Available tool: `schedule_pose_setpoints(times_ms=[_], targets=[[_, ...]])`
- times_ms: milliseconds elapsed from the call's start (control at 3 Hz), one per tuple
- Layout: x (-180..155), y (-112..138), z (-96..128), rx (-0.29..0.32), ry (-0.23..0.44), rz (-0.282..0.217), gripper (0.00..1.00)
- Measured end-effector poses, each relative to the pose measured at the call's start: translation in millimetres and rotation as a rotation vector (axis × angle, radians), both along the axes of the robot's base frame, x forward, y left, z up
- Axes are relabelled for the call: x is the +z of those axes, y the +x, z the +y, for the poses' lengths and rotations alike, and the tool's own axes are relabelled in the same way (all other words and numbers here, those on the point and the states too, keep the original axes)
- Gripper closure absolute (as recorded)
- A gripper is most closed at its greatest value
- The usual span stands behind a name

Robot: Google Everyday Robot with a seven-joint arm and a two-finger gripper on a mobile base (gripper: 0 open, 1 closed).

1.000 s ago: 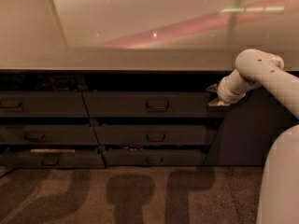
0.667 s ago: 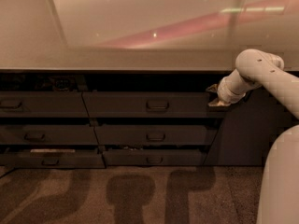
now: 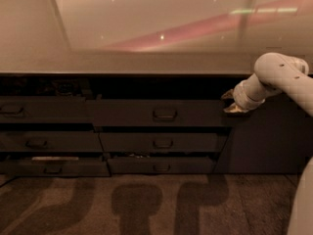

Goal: Open top drawer

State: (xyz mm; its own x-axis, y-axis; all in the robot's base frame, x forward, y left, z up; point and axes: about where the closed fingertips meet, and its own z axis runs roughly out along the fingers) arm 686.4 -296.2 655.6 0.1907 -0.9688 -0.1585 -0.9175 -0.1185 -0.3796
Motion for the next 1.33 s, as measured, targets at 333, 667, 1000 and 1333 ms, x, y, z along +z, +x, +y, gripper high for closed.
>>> schedule_pose_setpoints(times_ms=[333, 667, 1000, 1333], targets=[[2, -2, 1, 0.001, 0.0, 0.0, 1.0], [5, -2, 1, 0.001, 0.0, 0.0, 1.0], [9, -9, -2, 0.014, -0.014, -0.018, 1.0], [22, -15, -9, 0.024, -0.037, -0.058, 1.0]])
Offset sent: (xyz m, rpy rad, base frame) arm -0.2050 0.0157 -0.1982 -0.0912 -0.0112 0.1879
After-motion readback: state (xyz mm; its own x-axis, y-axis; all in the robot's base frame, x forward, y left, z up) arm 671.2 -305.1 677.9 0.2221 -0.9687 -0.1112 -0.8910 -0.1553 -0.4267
